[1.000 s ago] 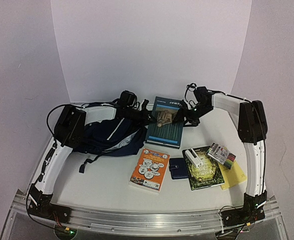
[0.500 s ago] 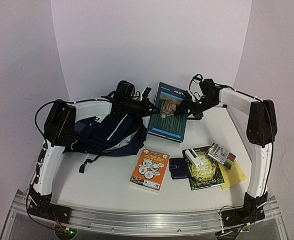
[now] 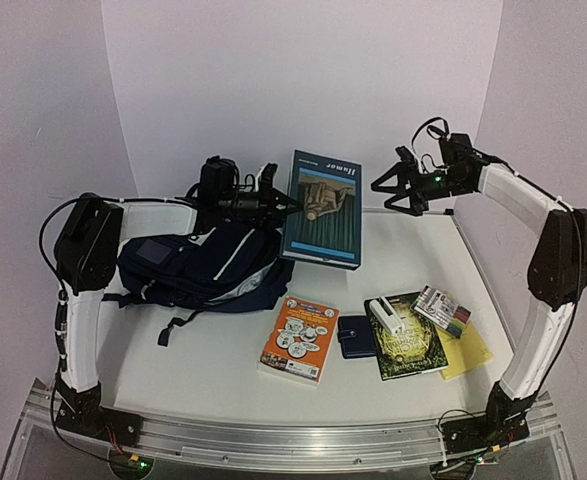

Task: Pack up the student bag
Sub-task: Pick up the book from the center of the board, then place the book in the student bag.

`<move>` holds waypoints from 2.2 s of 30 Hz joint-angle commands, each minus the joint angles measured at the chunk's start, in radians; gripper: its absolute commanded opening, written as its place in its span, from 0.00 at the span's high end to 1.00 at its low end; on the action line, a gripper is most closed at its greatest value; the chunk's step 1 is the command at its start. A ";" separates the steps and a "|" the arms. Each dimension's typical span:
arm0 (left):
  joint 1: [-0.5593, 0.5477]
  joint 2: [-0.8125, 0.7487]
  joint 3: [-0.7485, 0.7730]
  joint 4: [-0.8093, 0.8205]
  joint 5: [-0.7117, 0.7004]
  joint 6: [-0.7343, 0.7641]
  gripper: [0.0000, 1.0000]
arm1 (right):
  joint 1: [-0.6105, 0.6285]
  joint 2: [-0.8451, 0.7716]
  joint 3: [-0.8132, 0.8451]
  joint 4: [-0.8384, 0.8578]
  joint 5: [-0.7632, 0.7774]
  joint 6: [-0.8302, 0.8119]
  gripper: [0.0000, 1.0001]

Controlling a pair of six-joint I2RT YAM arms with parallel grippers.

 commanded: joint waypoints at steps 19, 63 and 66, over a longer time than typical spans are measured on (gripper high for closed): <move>-0.028 -0.122 -0.077 0.469 0.148 -0.312 1.00 | 0.106 -0.138 -0.203 0.167 -0.281 0.059 0.28; -0.088 -0.240 0.010 -1.134 -0.655 0.686 0.48 | 0.037 -0.289 -0.618 0.577 -0.125 0.443 1.00; -0.091 -0.189 0.033 -1.137 -0.657 0.708 0.50 | 0.045 -0.283 -0.636 0.575 -0.134 0.433 1.00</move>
